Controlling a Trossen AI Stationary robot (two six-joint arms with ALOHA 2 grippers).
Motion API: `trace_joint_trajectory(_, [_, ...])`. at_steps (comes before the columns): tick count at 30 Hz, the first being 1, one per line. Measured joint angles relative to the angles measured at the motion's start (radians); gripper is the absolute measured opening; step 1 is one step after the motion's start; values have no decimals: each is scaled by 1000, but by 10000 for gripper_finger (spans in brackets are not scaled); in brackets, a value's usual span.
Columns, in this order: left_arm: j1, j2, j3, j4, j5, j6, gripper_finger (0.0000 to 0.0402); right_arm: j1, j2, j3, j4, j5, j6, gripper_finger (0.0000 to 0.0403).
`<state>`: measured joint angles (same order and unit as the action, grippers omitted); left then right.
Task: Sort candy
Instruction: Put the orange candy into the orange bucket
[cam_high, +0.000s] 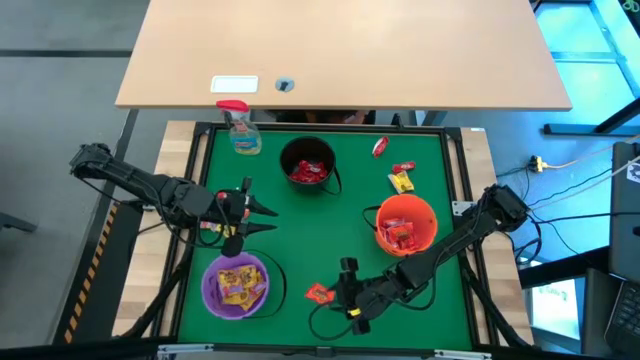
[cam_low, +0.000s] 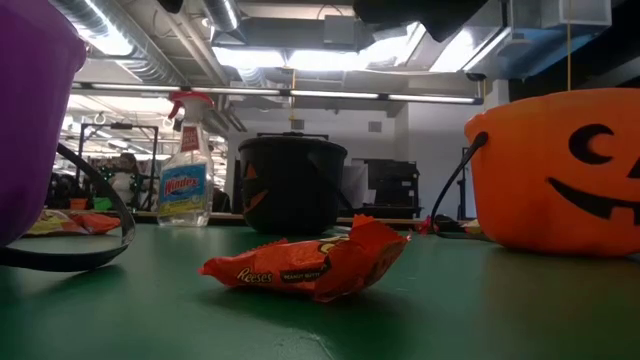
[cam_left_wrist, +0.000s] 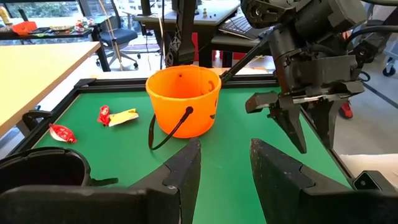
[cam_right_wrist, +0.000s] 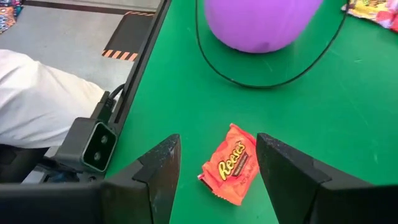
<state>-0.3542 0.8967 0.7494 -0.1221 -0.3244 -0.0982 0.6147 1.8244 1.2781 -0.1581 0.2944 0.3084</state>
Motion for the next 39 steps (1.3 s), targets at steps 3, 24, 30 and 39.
trace_joint_trajectory(3, [0, 0, 0, 0, 0, 0, 128, 0, 0, 0, 0, 11, 0, 207])
trace_joint_trajectory(24, [0, 0, 0, -1, 0, -4, 128, 0, 1, -1, 0, 46, 1, 207])
trace_joint_trajectory(30, [0, 0, 0, -2, -7, -4, 128, 0, 2, -1, 9, 61, -26, 207])
trace_joint_trajectory(39, [0, 0, 0, -5, -7, -4, 128, 0, 11, -1, 13, 68, -28, 207])
